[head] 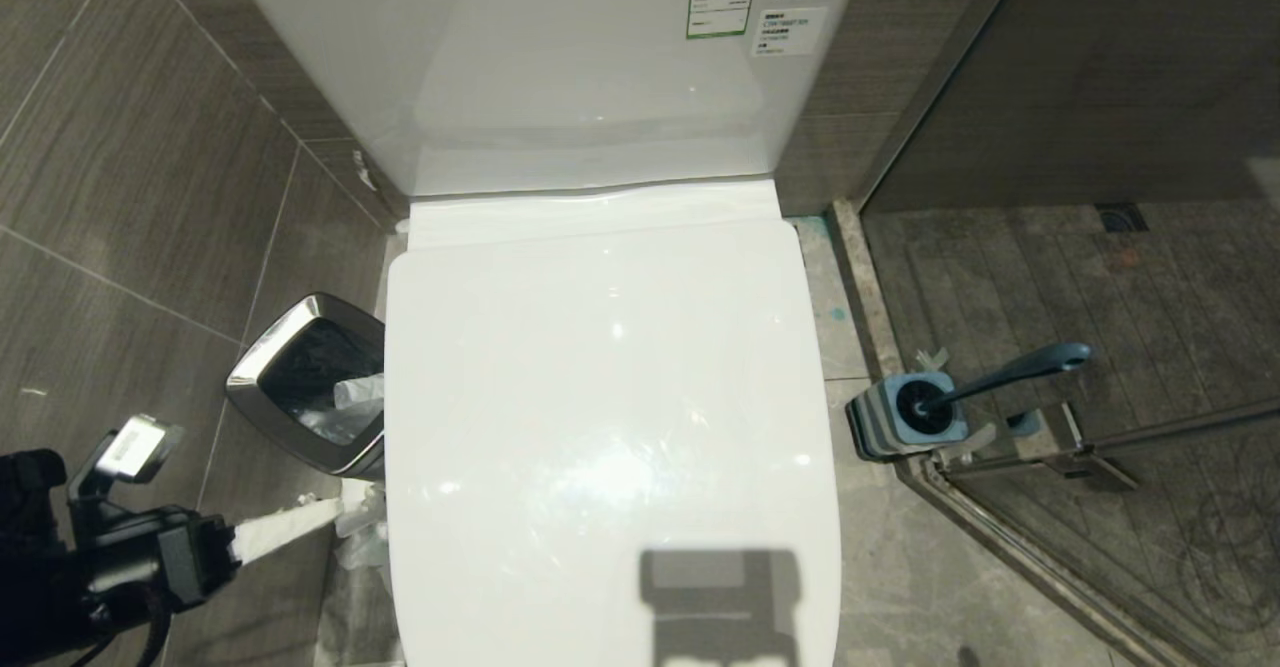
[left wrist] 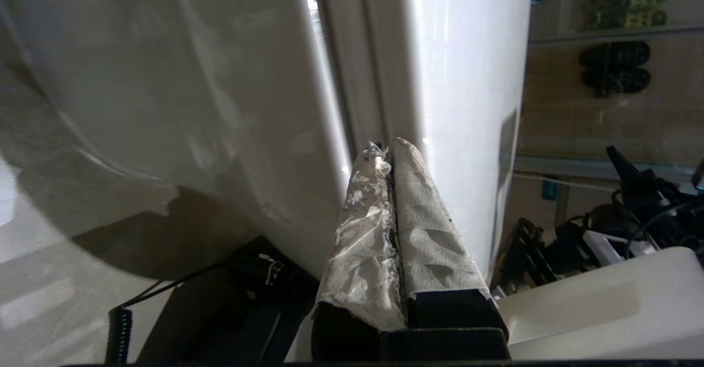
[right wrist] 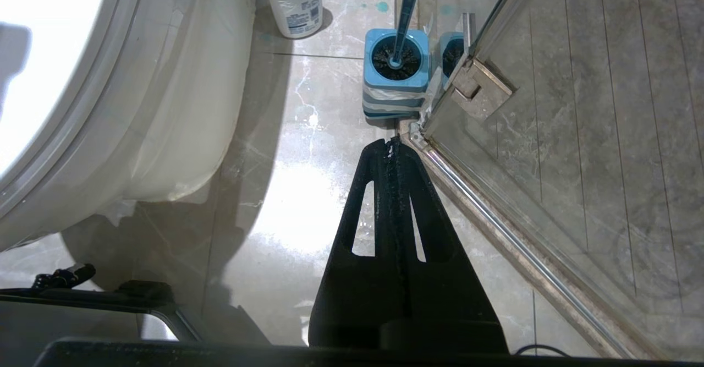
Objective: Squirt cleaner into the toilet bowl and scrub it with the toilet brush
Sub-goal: Use the left hand to lift the toilet lid slightly
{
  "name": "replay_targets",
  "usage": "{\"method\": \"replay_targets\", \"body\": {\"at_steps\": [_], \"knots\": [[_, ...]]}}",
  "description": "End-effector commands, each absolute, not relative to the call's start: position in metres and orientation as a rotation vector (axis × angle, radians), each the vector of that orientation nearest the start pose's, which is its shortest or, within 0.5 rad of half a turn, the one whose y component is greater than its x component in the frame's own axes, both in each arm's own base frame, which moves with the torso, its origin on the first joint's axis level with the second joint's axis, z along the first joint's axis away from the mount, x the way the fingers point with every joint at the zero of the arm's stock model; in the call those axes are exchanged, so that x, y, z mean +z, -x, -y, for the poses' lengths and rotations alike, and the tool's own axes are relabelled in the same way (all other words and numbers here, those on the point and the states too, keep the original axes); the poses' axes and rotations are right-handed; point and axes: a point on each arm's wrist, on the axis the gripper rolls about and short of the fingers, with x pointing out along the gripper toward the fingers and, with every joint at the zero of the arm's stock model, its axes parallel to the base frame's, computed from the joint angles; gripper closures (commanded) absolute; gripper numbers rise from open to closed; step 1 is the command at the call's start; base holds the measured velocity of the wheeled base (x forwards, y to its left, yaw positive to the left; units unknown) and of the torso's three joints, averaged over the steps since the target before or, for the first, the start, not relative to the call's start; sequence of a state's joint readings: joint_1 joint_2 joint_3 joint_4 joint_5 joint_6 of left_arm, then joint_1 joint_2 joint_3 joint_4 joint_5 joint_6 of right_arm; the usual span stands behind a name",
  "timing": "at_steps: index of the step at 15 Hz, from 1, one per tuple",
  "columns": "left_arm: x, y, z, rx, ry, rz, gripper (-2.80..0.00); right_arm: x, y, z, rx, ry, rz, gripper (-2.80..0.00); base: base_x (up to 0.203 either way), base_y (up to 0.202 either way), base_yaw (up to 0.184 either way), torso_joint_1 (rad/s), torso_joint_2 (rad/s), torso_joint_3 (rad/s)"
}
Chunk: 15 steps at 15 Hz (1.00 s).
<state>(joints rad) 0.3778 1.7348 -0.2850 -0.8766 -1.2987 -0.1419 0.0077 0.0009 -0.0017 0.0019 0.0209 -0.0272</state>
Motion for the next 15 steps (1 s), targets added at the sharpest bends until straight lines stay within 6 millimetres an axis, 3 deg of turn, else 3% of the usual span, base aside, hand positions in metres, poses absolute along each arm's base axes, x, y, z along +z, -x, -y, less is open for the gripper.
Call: {"method": "replay_targets", "body": {"at_steps": [1,6,7,8,15], "knots": [[0.071,-0.206,-0.070,-0.827,0.626,-0.481,0.00,0.076,0.023,0.000,0.030,0.028,-0.002,0.00,0.000,0.000,0.000,0.000,0.00,0.000],[0.068,-0.207,-0.070,-0.842,0.640,-0.487,0.00,0.076,0.023,0.000,0.031,0.028,-0.003,0.00,0.000,0.000,0.000,0.000,0.00,0.000],[0.068,-0.207,-0.070,-0.843,0.636,-0.485,-2.35,0.076,0.023,0.000,0.029,0.028,-0.001,0.00,0.000,0.000,0.000,0.000,0.00,0.000],[0.069,-0.209,-0.070,-0.845,0.632,-0.482,-2.80,0.076,0.023,0.000,0.029,0.028,-0.001,0.00,0.000,0.000,0.000,0.000,0.00,0.000],[0.068,-0.203,-0.057,-0.933,0.648,-0.503,-2.80,0.076,0.023,0.000,0.029,0.028,-0.001,0.00,0.000,0.000,0.000,0.000,0.00,0.000]]}}
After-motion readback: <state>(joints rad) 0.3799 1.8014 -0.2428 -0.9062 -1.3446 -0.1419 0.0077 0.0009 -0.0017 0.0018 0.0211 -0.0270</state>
